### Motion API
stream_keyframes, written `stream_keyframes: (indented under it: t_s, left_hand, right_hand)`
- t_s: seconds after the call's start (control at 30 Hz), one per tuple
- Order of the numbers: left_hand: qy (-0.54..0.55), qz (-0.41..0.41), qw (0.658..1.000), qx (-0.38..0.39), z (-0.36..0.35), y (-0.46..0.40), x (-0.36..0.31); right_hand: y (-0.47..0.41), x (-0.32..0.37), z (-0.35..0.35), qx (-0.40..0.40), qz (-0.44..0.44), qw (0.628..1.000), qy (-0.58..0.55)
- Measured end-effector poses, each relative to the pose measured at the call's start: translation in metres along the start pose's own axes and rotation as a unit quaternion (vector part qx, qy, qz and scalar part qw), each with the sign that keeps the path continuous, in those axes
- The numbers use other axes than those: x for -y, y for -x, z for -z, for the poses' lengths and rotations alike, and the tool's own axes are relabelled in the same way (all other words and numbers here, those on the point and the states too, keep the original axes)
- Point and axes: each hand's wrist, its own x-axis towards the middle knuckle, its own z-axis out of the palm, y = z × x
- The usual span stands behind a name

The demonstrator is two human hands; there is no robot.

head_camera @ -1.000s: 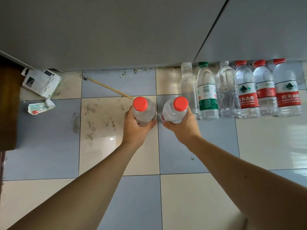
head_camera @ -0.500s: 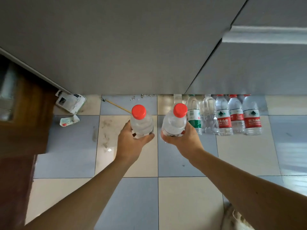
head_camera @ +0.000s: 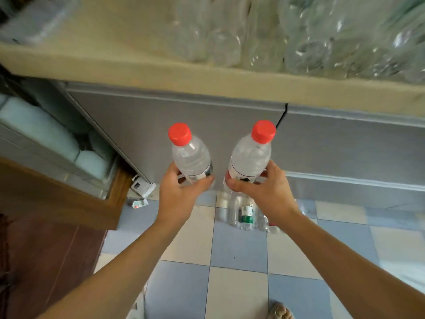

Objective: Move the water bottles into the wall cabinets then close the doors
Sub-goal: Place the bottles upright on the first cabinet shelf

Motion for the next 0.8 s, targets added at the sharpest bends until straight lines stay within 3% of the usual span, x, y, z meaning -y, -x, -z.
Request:
stream_keyframes:
  t_s: [0.5,0.8]
  left_hand:
    - [0.041,-0.241,0.969,-0.033,0.088,0.018,-0.397]
    - [0.059,-0.362,0.930,0.027,0.156,0.012,-0.605]
  right_hand:
    - [0.071,0.383,0.082,-0.059,0.235,0.970,-0.032]
    - [0.113,0.586,0.095,-0.121,0.360,0.920,-0.092]
